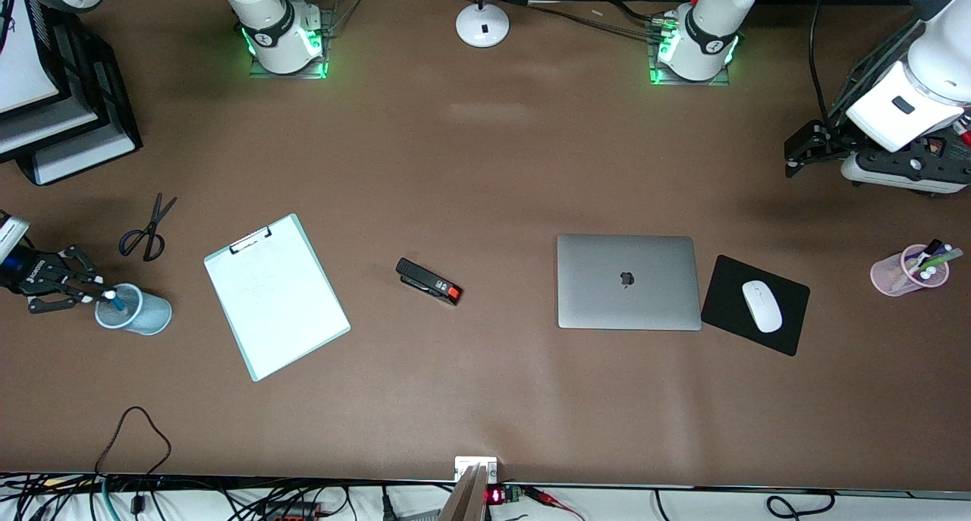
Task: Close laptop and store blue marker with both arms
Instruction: 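Lower the blue marker into the light-blue cup and open the right gripper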
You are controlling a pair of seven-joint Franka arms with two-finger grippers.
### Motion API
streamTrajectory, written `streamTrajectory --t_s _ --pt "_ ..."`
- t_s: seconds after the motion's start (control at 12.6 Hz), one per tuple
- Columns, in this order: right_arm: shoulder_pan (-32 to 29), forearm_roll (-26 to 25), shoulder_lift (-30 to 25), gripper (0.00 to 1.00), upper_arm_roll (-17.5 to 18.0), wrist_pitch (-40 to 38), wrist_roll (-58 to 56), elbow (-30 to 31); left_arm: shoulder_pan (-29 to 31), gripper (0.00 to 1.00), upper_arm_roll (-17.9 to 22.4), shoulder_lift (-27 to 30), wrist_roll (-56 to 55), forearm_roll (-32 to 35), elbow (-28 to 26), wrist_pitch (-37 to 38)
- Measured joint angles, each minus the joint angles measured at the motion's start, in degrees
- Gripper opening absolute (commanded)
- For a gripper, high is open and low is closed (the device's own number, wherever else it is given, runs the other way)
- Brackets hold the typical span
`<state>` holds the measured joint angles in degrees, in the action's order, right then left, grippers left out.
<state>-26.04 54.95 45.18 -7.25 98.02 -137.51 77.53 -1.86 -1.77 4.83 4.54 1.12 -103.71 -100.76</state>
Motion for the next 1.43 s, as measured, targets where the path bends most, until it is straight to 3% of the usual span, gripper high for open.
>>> streamTrajectory --t_s 0.63,0.71,0.87,1.43 --pt "0.0 0.0 2.0 0.0 0.2 2.3 0.0 -0.1 -0.2 1.0 0.2 0.0 0.0 0.0 0.0 1.9" --pt "0.0 0.1 2.2 0.08 0.2 2.4 0.0 -0.1 -0.2 1.0 0.2 0.0 0.0 0.0 0.0 1.9" --pt "0.0 0.1 2.5 1.0 0.2 2.6 0.1 -0.1 -0.2 1.0 0.2 0.0 0.0 0.0 0.0 1.9" --pt "0.1 -0.5 1.6 1.0 0.3 1.8 6.7 -2.0 -0.2 1.0 0.2 0.0 0.0 0.0 0.0 2.0"
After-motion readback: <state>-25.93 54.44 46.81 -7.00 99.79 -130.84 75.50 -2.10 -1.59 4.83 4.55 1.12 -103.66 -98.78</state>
